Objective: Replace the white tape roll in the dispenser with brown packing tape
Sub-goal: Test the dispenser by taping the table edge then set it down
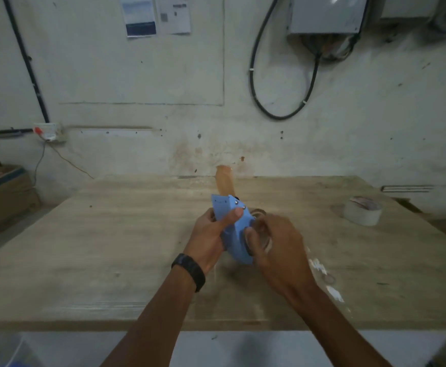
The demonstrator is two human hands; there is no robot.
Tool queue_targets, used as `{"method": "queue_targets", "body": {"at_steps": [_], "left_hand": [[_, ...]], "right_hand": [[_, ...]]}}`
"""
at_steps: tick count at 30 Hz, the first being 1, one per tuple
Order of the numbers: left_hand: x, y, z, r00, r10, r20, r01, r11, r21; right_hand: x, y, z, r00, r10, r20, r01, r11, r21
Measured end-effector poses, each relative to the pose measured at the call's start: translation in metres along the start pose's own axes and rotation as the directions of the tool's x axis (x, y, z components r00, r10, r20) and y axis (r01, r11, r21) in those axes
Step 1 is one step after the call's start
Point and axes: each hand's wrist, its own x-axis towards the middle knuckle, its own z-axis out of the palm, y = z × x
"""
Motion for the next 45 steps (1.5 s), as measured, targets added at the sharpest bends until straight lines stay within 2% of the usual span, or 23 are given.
{"method": "queue_targets", "body": {"at_steps": [3, 5, 8, 11, 13, 15, 16, 17, 18, 20, 22, 24, 28, 31, 34, 39, 43, 45], "left_hand": [[-0.008, 0.009, 0.014, 0.999, 0.003, -0.053, -0.006, 0.998, -0.067], [-0.010, 0.012, 0.022, 0.998, 0.003, -0.070, -0.011, 0.992, -0.122], [-0.015, 0.017, 0.029, 0.997, -0.021, -0.075, 0.013, 0.994, -0.109], [-0.017, 0.024, 0.030, 0.997, -0.067, -0.035, 0.068, 0.997, 0.022], [-0.020, 0.033, 0.030, 0.996, -0.048, -0.069, 0.062, 0.975, 0.214], [-0.014, 0.043, 0.025, 0.987, 0.064, -0.149, 0.022, 0.857, 0.515], [-0.009, 0.048, 0.022, 0.979, 0.109, -0.173, 0.013, 0.809, 0.588], [-0.004, 0.056, 0.018, 0.981, 0.095, -0.168, 0.019, 0.818, 0.575], [0.000, 0.064, 0.015, 0.992, 0.015, -0.121, 0.050, 0.856, 0.515], [0.011, 0.079, 0.007, 0.992, -0.124, 0.018, 0.103, 0.890, 0.444], [0.020, 0.092, 0.005, 0.985, -0.140, 0.096, 0.072, 0.859, 0.508], [0.027, 0.101, 0.006, 0.989, -0.103, 0.107, 0.021, 0.812, 0.583], [0.032, 0.111, 0.011, 0.988, 0.009, 0.157, -0.115, 0.724, 0.680], [0.037, 0.114, 0.018, 0.978, 0.114, 0.175, -0.208, 0.619, 0.757], [0.038, 0.108, 0.023, 0.970, 0.161, 0.179, -0.237, 0.499, 0.834], [0.030, 0.096, 0.027, 0.975, 0.137, 0.175, -0.219, 0.477, 0.851], [0.015, 0.095, 0.031, 0.975, 0.098, 0.201, -0.224, 0.460, 0.859], [0.004, 0.092, 0.034, 0.974, 0.081, 0.213, -0.227, 0.437, 0.871]], "right_hand": [[-0.006, 0.007, 0.014, 0.981, 0.119, 0.155, -0.113, 0.993, -0.047], [-0.002, 0.007, 0.015, 0.966, 0.180, 0.187, -0.181, 0.983, -0.007], [0.003, 0.004, 0.015, 0.955, 0.200, 0.218, -0.217, 0.975, 0.056], [0.003, 0.007, 0.012, 0.944, 0.256, 0.207, -0.285, 0.950, 0.126], [0.001, 0.009, 0.009, 0.928, 0.279, 0.247, -0.319, 0.937, 0.139], [-0.002, 0.007, 0.003, 0.913, 0.300, 0.277, -0.364, 0.905, 0.219], [-0.004, 0.004, -0.001, 0.908, 0.310, 0.281, -0.391, 0.868, 0.305], [-0.005, 0.003, -0.004, 0.896, 0.319, 0.309, -0.426, 0.812, 0.399], [-0.005, 0.001, -0.008, 0.876, 0.323, 0.358, -0.467, 0.749, 0.469], [-0.007, 0.001, -0.012, 0.834, 0.326, 0.444, -0.537, 0.664, 0.521], [-0.008, -0.001, -0.013, 0.821, 0.329, 0.466, -0.559, 0.629, 0.540], [-0.007, -0.002, -0.014, 0.809, 0.358, 0.466, -0.584, 0.583, 0.565], [-0.005, -0.005, -0.022, 0.772, 0.422, 0.475, -0.635, 0.526, 0.565], [-0.007, -0.011, -0.027, 0.742, 0.456, 0.492, -0.670, 0.547, 0.502], [-0.017, -0.022, -0.033, 0.717, 0.483, 0.504, -0.694, 0.569, 0.442], [-0.041, -0.035, -0.046, 0.715, 0.506, 0.481, -0.683, 0.652, 0.329], [-0.060, -0.043, -0.056, 0.689, 0.547, 0.476, -0.713, 0.630, 0.308], [-0.069, -0.053, -0.061, 0.664, 0.563, 0.493, -0.743, 0.574, 0.345]]}}
